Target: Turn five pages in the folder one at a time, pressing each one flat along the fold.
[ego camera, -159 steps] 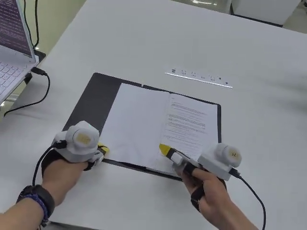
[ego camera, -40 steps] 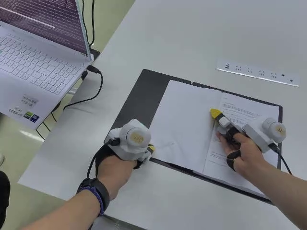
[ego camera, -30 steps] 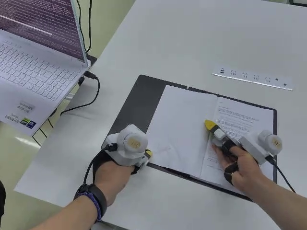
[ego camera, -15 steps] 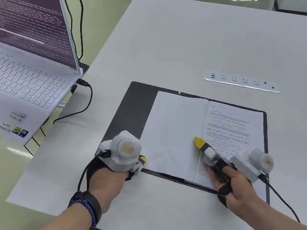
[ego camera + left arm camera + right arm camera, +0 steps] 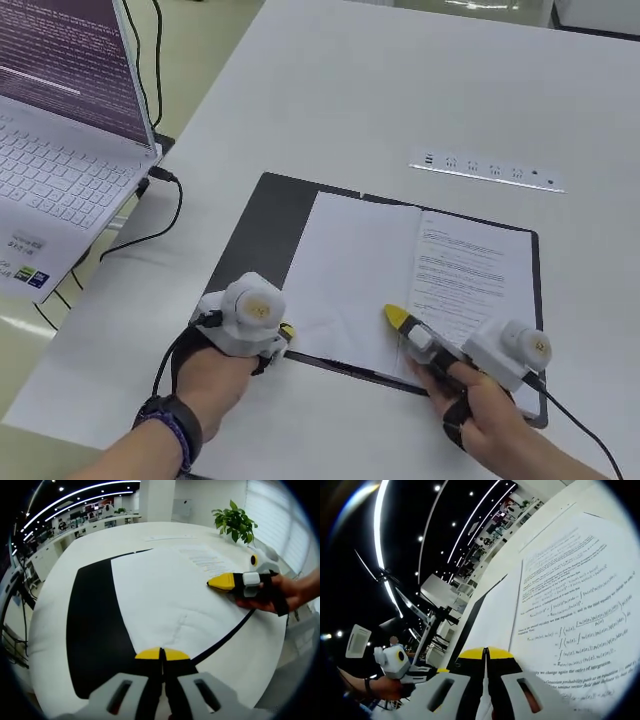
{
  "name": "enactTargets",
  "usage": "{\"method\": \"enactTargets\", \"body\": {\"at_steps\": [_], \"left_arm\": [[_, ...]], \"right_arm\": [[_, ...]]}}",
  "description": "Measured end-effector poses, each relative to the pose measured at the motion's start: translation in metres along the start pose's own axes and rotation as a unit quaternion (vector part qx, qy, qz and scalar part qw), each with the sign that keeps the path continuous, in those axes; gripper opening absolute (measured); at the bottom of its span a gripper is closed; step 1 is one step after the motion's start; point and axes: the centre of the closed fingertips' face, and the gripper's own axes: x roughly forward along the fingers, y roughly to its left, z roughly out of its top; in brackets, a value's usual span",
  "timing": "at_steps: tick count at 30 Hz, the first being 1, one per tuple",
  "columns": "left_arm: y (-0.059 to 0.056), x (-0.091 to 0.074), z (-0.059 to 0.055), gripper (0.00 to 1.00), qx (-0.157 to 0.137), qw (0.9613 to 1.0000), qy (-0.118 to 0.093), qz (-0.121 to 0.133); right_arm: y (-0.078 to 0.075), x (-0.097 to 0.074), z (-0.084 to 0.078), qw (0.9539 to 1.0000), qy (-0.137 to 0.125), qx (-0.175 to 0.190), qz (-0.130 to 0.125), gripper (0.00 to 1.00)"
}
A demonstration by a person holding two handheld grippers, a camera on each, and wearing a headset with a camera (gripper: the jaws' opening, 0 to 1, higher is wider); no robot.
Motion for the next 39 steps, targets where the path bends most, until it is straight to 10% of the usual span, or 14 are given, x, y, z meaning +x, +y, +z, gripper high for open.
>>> {"method": "enactTargets", "body": {"at_steps": [39], "left_arm": [[-0.003, -0.003, -0.002, 0.0, 0.021, 0.9996, -0.018, 0.004]], "right_arm": [[0.014, -0.032, -0.04, 0.9971, -0.015, 0.07, -0.028, 0.0]]}}
